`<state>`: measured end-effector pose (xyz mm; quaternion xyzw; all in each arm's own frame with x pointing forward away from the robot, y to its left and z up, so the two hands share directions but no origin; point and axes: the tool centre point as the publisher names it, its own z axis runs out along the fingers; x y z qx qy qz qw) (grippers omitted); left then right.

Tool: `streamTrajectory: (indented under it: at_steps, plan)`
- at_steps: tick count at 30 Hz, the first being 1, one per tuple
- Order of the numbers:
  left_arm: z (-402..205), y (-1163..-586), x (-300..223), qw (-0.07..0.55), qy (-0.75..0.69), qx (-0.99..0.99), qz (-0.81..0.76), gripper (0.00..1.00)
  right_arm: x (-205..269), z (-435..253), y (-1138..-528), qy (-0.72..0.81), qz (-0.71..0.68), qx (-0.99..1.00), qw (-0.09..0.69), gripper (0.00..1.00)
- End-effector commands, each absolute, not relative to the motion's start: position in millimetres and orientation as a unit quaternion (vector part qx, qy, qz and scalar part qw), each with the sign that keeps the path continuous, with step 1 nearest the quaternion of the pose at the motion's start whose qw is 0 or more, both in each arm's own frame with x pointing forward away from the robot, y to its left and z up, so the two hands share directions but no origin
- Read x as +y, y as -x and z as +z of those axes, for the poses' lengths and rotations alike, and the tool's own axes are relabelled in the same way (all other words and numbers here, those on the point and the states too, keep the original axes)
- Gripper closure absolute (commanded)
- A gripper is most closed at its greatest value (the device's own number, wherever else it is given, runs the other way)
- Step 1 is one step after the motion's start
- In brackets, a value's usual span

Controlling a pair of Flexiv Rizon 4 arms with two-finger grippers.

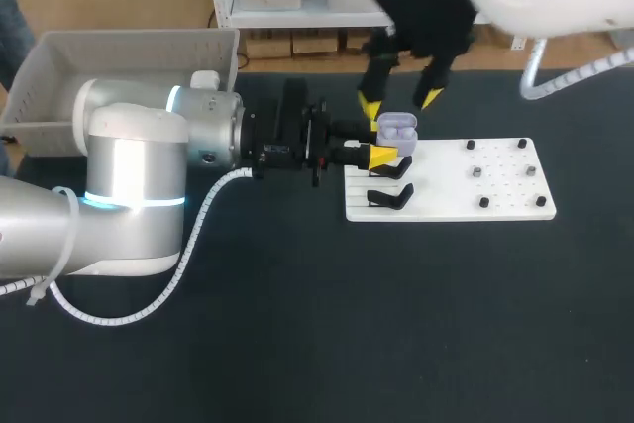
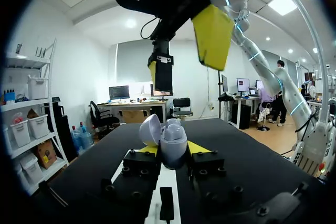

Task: Pick up each earbud case from the left stands, insert the matching earbuds, close the lid, and place the case in the box.

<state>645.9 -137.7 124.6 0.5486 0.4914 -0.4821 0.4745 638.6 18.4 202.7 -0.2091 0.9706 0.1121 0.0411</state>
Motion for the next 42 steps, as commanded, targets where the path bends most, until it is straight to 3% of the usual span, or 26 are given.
streamTrajectory:
  at_steps: [1, 7, 17, 42]
  plan:
    - [124.5, -646.2, -138.2, 0.475, -0.548, 0.492, -0.481, 1.00, 1.3, 207.5, -645.1, 0.139, 0.120, 0.978, 0.096, 0.00]
    - [124.5, -646.2, -138.2, 0.475, -0.548, 0.492, -0.481, 1.00, -13.1, 202.7, -677.5, 0.033, 0.132, 0.982, 0.134, 0.00]
    - [124.5, -646.2, -138.2, 0.475, -0.548, 0.492, -0.481, 1.00, -21.2, 172.8, -703.6, 0.003, 0.103, 0.989, 0.107, 0.00]
    - [124.5, -646.2, -138.2, 0.475, -0.548, 0.492, -0.481, 1.00, -26.4, 149.2, -672.0, 0.017, 0.081, 0.995, 0.048, 0.00]
